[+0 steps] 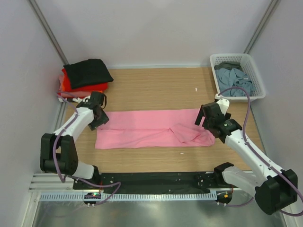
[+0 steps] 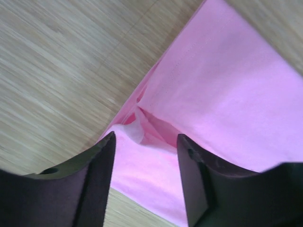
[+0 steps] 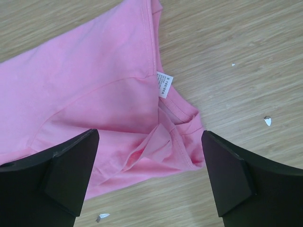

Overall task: Fold and stack the t-shirts
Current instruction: Fold the tshirt

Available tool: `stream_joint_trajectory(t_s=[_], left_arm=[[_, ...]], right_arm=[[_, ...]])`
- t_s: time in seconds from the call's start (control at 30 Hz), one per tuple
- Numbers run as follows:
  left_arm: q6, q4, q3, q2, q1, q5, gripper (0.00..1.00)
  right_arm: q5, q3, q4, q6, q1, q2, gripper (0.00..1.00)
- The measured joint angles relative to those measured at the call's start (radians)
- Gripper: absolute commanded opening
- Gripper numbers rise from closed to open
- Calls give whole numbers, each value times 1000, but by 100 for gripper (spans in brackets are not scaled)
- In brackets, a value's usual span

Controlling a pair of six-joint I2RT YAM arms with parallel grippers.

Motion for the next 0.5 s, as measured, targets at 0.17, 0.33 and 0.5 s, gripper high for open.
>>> stream_joint_trajectory(t_s=[0.17, 0.33, 0.5], left_arm=[[-5, -10, 10, -119, -1, 0, 60], [-3, 19, 47, -126, -14, 0, 58], [3, 77, 56, 2, -44, 3, 56]], right_arm=[[-25, 0, 16, 8, 0, -43, 92], [-143, 0, 102, 16, -1, 29, 91], [-209, 23, 159, 18, -1, 215, 91]])
